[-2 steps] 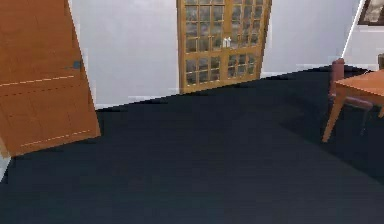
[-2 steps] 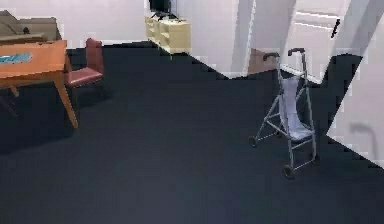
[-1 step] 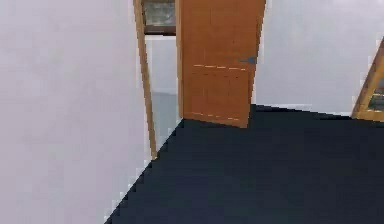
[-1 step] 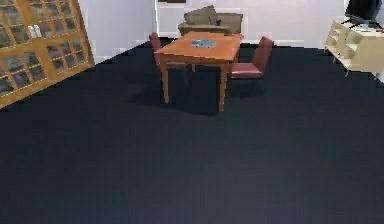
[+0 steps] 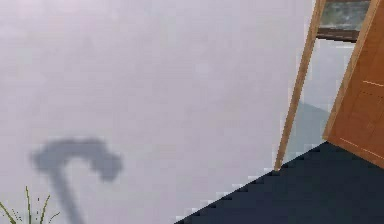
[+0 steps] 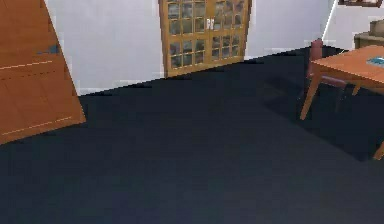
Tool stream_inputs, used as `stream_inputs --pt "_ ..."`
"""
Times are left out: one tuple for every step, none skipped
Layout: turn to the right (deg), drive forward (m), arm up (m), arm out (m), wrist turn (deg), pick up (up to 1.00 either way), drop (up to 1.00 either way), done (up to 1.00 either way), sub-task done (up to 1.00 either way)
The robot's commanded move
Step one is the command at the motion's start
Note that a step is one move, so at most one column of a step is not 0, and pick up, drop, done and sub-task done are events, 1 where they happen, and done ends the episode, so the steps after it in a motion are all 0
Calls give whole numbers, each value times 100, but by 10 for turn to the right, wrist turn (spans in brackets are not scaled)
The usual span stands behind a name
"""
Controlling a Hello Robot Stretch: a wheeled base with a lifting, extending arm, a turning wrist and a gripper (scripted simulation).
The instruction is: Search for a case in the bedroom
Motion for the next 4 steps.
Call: stream_inputs --pt "0 10 0 0 0 0 0 0 0" --pt "420 0 0 0 0 0 0 0 0" --pt "0 100 0 0 0 0 0 0 0" --pt "0 90 0 0 0 0 0 0 0"
